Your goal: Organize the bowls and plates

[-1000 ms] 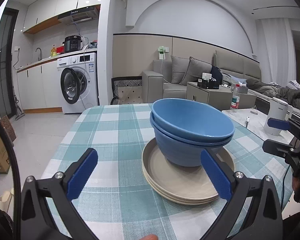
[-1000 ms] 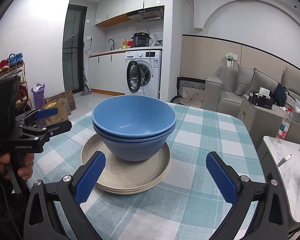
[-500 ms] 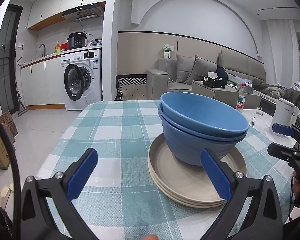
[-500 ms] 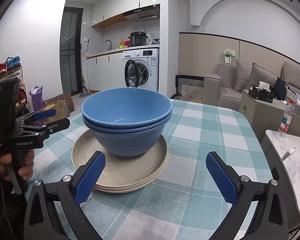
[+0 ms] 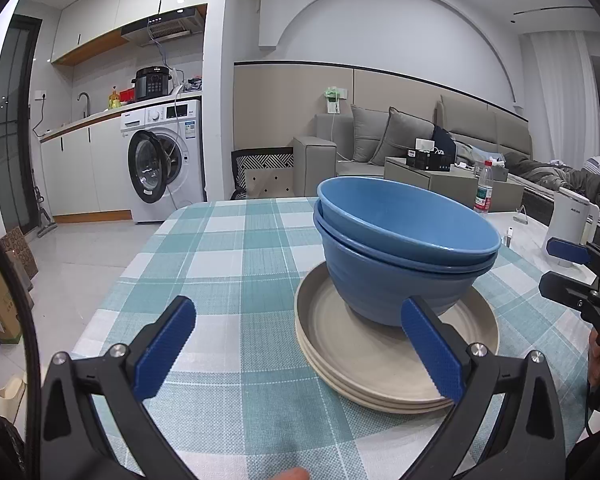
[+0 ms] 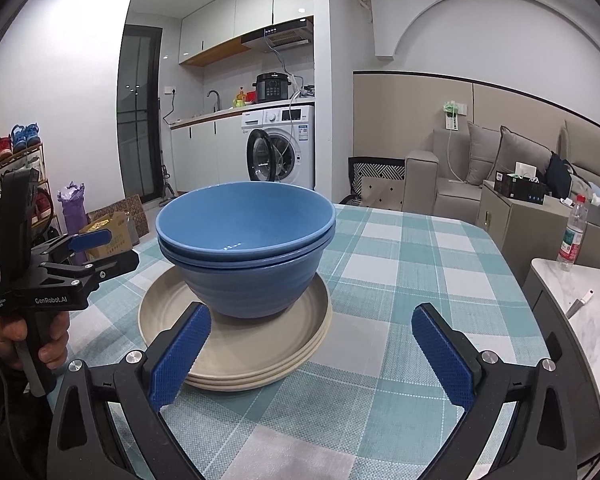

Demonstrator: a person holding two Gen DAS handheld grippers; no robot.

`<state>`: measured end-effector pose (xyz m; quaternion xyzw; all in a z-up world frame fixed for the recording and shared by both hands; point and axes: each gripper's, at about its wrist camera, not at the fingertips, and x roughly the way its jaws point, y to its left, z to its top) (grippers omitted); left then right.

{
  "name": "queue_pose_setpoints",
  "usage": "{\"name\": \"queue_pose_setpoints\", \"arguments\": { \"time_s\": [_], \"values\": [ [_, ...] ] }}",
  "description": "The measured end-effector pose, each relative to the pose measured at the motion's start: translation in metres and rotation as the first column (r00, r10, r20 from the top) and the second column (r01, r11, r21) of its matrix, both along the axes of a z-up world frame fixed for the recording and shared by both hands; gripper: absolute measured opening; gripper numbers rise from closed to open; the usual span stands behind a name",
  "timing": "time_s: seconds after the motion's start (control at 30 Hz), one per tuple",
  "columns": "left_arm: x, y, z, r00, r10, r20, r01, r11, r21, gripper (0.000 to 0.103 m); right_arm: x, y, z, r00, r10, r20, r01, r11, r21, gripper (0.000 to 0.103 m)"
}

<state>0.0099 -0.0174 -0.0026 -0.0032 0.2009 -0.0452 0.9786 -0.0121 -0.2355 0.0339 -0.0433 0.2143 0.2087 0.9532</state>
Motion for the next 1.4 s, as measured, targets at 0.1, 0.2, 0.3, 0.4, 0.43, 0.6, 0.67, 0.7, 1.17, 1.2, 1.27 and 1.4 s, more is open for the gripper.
{"name": "queue_pose_setpoints", "arguments": {
  "time_s": [0.1,0.2,0.3,0.4,0.43,0.6,0.67,0.7,1.17,1.2,1.27,1.4],
  "values": [
    [-0.0007,-0.0018,0.0002,1.0,-0.005,0.004,0.005,1.0,0.006,0.103,-0.0007,0.0002,0.0,1.0,0.006,0.003,-0.006,1.0,0.0,0.102],
    [-0.0007,-0.0021,0.0005,1.0,-0.006,0.005,0.006,1.0,0.007,0.103,-0.0004,0.0008,-0.0004,1.0,0.01,0.0,-0.01,1.0,-0.002,0.102],
    [-0.001,-0.0008,0.0005,1.0,-0.002,0.006,0.002,1.0,-0.001,0.103,-0.0017,0.0016,-0.0035,1.0,-0.001,0.016,0.002,1.0,-0.007,0.103],
    [-0.0021,-0.0004,0.0001,1.0,-0.002,0.008,0.002,1.0,-0.004,0.103,-0.0039,0.003,-0.0036,0.999,0.016,0.027,-0.016,1.0,-0.008,0.103],
    [-0.0018,-0.0006,0.0,1.0,-0.003,0.008,0.003,1.0,-0.002,0.103,-0.0037,0.0035,-0.0037,1.0,0.015,0.027,-0.015,1.0,-0.011,0.103],
    [-0.0026,-0.0011,0.0004,1.0,-0.001,0.014,0.001,1.0,0.0,0.103,-0.0031,0.0038,-0.0036,0.999,0.013,0.03,-0.013,1.0,-0.005,0.103],
    [-0.0024,-0.001,0.0005,1.0,-0.004,0.012,0.004,1.0,-0.002,0.103,-0.0029,0.0031,-0.0038,1.0,0.014,0.028,-0.014,1.0,-0.002,0.103],
    [-0.0021,-0.0011,0.0005,1.0,-0.002,0.01,0.002,1.0,-0.002,0.103,-0.003,0.0031,-0.004,1.0,0.013,0.027,-0.013,1.0,-0.002,0.103],
    [-0.0013,0.0013,0.0007,1.0,-0.001,0.006,0.001,1.0,-0.011,0.103,-0.0024,0.0032,-0.0053,0.999,0.021,0.024,-0.021,1.0,-0.006,0.103],
    [-0.0013,0.0012,0.0008,1.0,-0.001,0.006,0.001,1.0,-0.01,0.103,-0.0021,0.0032,-0.0058,0.999,0.022,0.024,-0.022,1.0,-0.005,0.103],
    [-0.0016,0.0014,0.0011,1.0,0.0,0.006,0.0,1.0,-0.01,0.103,-0.0018,0.003,-0.0064,0.999,0.022,0.024,-0.022,1.0,-0.005,0.103],
    [-0.0013,0.0014,0.0012,1.0,0.0,0.006,0.0,1.0,-0.011,0.103,-0.0017,0.0031,-0.0063,0.999,0.023,0.024,-0.023,1.0,-0.006,0.103]
  ]
}}
